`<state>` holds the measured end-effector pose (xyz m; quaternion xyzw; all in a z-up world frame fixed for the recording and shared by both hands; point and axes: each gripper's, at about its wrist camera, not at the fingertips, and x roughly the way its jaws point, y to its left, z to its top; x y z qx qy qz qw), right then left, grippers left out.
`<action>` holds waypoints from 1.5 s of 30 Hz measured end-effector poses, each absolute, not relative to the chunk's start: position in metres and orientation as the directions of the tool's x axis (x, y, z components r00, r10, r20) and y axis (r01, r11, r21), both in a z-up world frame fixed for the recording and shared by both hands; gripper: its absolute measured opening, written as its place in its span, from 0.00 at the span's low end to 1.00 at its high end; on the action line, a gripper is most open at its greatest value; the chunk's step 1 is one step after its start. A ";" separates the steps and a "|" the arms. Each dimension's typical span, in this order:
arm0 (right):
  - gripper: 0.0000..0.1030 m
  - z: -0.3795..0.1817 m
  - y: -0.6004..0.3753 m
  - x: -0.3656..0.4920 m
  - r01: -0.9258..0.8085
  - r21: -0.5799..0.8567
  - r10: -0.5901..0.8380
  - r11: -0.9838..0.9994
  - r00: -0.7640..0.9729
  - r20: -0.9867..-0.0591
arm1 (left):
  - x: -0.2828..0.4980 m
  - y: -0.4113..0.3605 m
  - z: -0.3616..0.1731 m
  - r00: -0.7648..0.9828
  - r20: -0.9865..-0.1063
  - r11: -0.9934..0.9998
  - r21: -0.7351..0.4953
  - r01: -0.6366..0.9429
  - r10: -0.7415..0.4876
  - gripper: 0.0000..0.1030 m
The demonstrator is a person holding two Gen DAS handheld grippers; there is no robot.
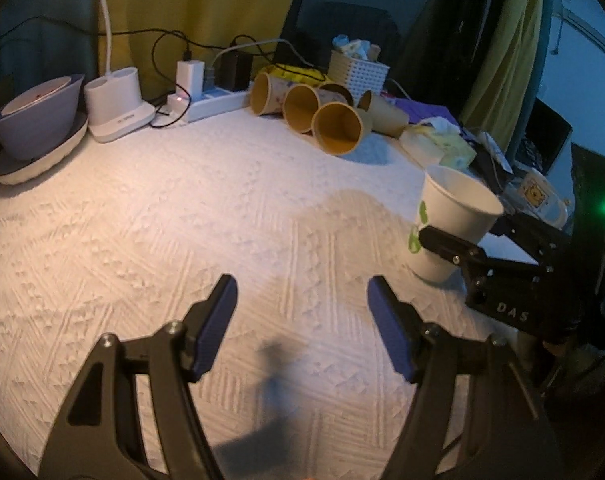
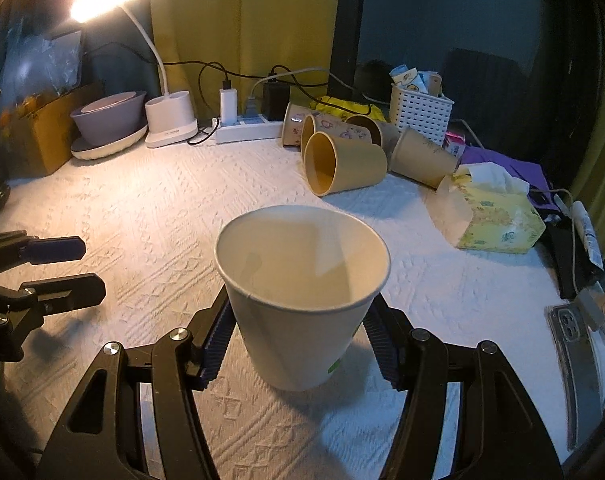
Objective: Flip cup upright
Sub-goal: 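Lower the upright cup onto the table with the right tool, then open the right tool and pull it back from the cup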
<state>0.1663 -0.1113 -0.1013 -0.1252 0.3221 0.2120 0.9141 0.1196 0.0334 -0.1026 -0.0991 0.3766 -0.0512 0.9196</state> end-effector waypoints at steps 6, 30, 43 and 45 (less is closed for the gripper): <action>0.63 -0.103 -0.115 0.159 -0.464 -0.083 0.306 0.882 0.698 -0.648 | 0.115 0.029 -0.104 0.707 -0.687 0.976 -0.217 0.022 -0.169 0.68; 0.65 -0.096 -0.125 0.126 -0.452 -0.047 0.317 0.891 0.692 -0.648 | 0.080 0.015 -0.085 0.745 -0.648 0.980 -0.195 0.041 -0.160 0.76; 0.65 -0.079 -0.129 0.099 -0.450 -0.055 0.323 0.892 0.716 -0.619 | 0.057 0.006 -0.069 0.781 -0.605 0.983 -0.171 0.059 -0.153 0.76; 0.65 -0.074 -0.130 0.094 -0.449 -0.059 0.324 0.892 0.724 -0.609 | 0.053 0.004 -0.065 0.789 -0.595 0.984 -0.169 0.063 -0.152 0.76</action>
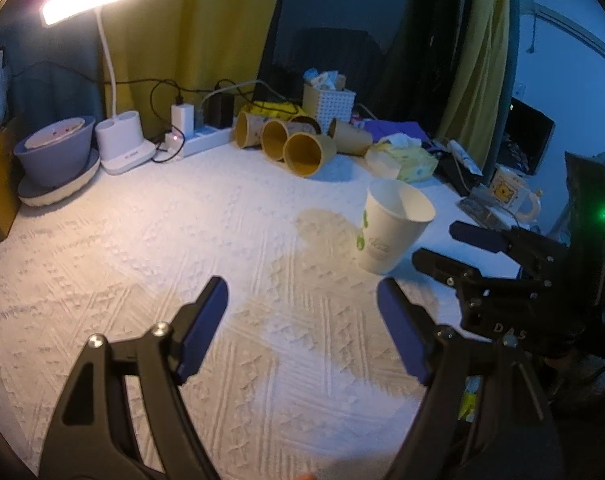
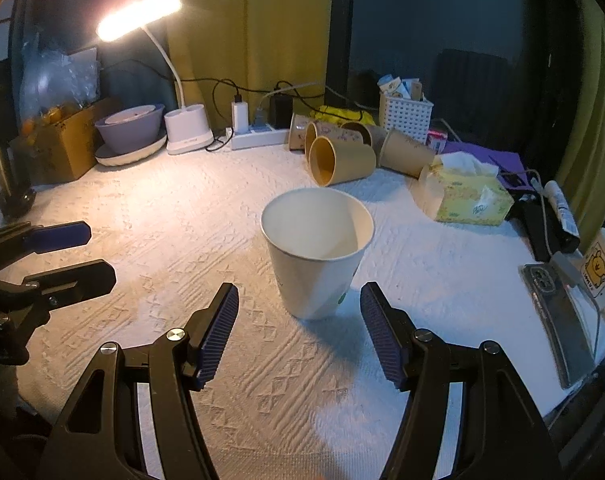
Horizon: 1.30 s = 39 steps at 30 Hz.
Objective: Flip cup upright
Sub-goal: 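Open the right tool and pull it back from the cup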
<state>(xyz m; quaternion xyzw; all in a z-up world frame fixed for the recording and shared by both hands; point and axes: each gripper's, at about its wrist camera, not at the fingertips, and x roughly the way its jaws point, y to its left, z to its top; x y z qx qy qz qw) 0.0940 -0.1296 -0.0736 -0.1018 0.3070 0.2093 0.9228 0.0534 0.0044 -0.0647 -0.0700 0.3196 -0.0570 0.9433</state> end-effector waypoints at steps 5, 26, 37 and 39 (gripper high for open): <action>0.65 -0.060 -0.133 0.085 -0.443 -0.068 0.326 0.894 0.746 -0.581 | 0.045 0.002 -0.053 0.810 -0.565 0.984 -0.164 0.072 -0.153 0.76; 0.65 -0.004 -0.146 0.047 -0.434 -0.088 0.349 0.897 0.816 -0.461 | 0.004 -0.006 0.001 0.912 -0.392 0.992 -0.084 0.090 -0.116 0.81; 0.65 0.020 -0.153 0.033 -0.425 -0.099 0.354 0.900 0.843 -0.406 | -0.009 -0.014 0.023 0.946 -0.305 0.994 -0.049 0.097 -0.107 0.81; 0.65 0.023 -0.154 0.031 -0.422 -0.099 0.352 0.901 0.845 -0.402 | -0.010 -0.015 0.026 0.950 -0.294 0.994 -0.045 0.098 -0.107 0.81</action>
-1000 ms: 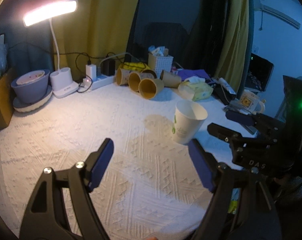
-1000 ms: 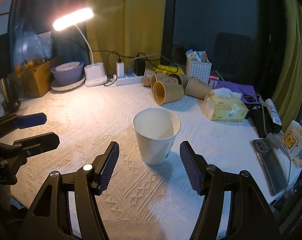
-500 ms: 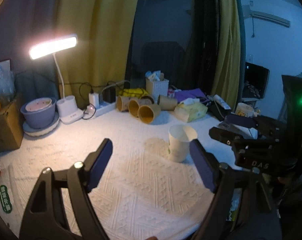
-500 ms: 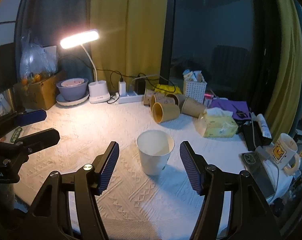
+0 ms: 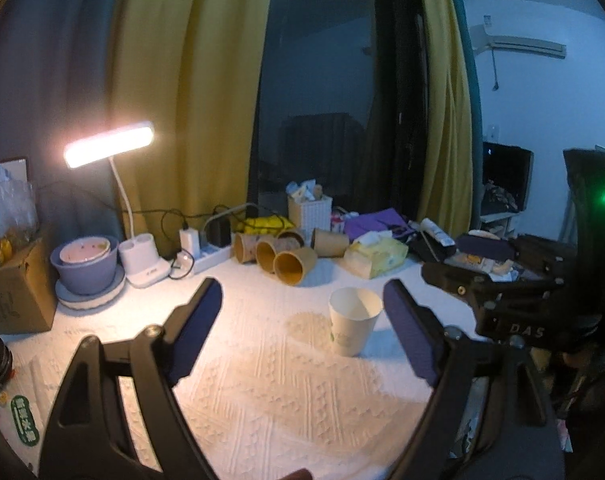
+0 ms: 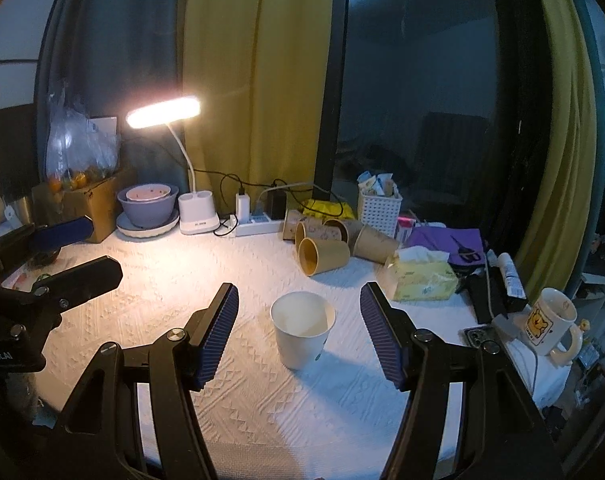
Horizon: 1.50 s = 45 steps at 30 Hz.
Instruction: Flip cup upright
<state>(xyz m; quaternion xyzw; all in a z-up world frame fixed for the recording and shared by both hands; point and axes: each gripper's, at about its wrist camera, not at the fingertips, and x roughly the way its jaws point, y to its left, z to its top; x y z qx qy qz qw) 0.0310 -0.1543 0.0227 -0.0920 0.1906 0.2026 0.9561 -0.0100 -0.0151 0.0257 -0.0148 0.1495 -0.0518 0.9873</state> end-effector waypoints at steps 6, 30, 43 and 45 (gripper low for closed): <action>0.65 0.030 -0.159 0.027 -0.414 -0.103 0.347 0.905 0.855 -0.384 | -0.012 -0.018 0.033 0.958 -0.274 0.996 -0.032 0.083 -0.089 0.82; 0.78 0.027 -0.167 0.032 -0.391 -0.092 0.328 0.916 0.860 -0.391 | -0.014 -0.020 0.034 0.971 -0.235 0.999 -0.029 0.044 -0.049 0.82; 0.78 0.023 -0.167 0.036 -0.396 -0.088 0.331 0.914 0.854 -0.402 | -0.012 -0.019 0.030 0.967 -0.251 0.999 -0.030 0.035 -0.041 0.82; 0.78 0.023 -0.167 0.036 -0.397 -0.088 0.332 0.914 0.853 -0.402 | -0.012 -0.019 0.029 0.967 -0.251 0.999 -0.029 0.038 -0.044 0.82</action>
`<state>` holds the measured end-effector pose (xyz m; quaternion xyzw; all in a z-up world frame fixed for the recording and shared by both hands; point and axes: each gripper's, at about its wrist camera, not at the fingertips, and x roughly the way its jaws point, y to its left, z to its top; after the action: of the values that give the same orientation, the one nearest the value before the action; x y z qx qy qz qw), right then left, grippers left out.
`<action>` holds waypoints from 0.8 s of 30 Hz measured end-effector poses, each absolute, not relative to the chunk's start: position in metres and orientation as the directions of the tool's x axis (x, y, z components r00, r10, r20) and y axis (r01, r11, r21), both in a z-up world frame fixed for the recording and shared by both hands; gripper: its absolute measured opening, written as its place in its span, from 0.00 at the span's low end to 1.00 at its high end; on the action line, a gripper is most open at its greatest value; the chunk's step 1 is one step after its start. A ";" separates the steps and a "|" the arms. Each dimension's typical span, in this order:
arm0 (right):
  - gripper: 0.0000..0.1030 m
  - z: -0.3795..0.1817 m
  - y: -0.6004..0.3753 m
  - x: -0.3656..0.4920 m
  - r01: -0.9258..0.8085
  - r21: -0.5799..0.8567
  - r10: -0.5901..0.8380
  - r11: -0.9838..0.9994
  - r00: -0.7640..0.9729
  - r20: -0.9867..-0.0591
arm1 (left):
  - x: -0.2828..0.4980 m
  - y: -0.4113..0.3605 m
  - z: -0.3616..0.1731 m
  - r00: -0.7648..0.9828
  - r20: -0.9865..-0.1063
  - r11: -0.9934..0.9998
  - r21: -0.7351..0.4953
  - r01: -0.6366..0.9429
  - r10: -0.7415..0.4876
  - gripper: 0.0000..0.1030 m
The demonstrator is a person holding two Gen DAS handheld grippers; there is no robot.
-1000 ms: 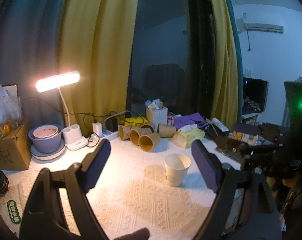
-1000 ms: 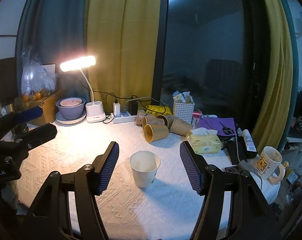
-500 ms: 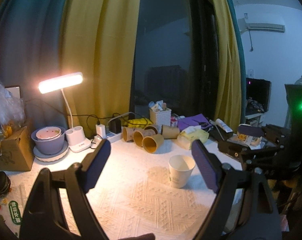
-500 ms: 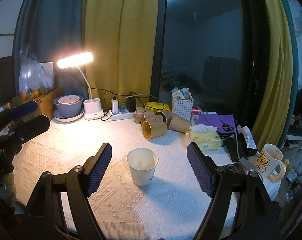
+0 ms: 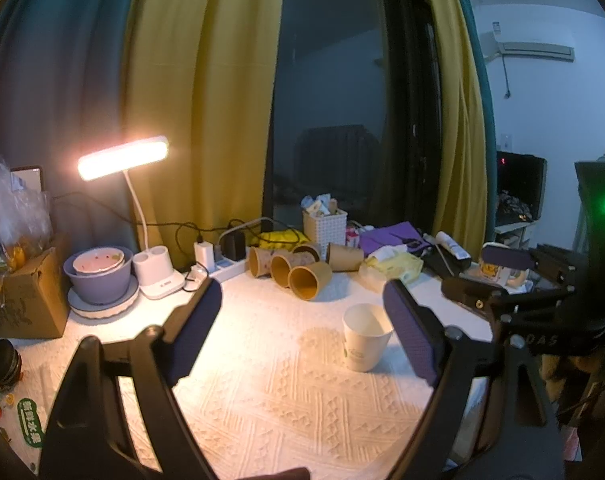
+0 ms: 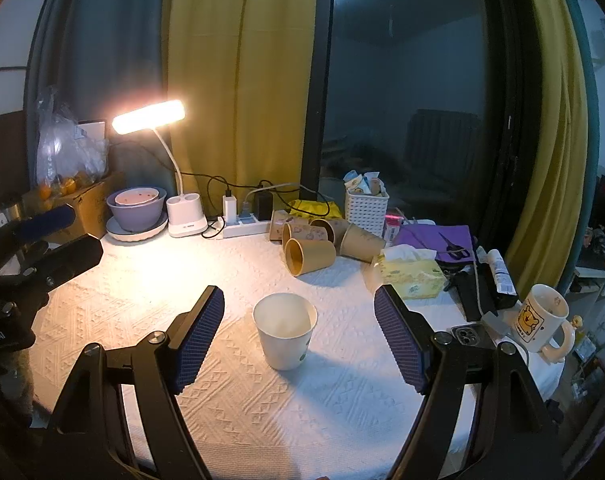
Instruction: Flip cup upright
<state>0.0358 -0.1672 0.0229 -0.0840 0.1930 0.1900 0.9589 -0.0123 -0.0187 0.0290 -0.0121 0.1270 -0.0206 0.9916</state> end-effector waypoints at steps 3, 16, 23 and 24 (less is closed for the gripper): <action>0.78 0.023 -0.167 0.036 -0.398 -0.087 0.333 0.913 0.853 -0.403 | -0.013 -0.018 0.028 0.966 -0.253 0.999 -0.031 0.040 -0.047 0.82; 0.78 0.019 -0.164 0.037 -0.405 -0.087 0.337 0.910 0.847 -0.412 | -0.013 -0.017 0.026 0.966 -0.256 0.999 -0.033 0.042 -0.049 0.82; 0.78 0.018 -0.164 0.037 -0.405 -0.087 0.337 0.910 0.846 -0.413 | -0.013 -0.017 0.025 0.965 -0.257 0.999 -0.033 0.041 -0.048 0.82; 0.78 0.018 -0.164 0.037 -0.405 -0.086 0.337 0.910 0.846 -0.413 | -0.012 -0.017 0.025 0.965 -0.257 0.999 -0.033 0.040 -0.047 0.82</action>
<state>0.0369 -0.1641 0.0181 -0.0853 0.1985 0.1939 0.9569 -0.0122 -0.0171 0.0252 -0.0139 0.1299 -0.0220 0.9912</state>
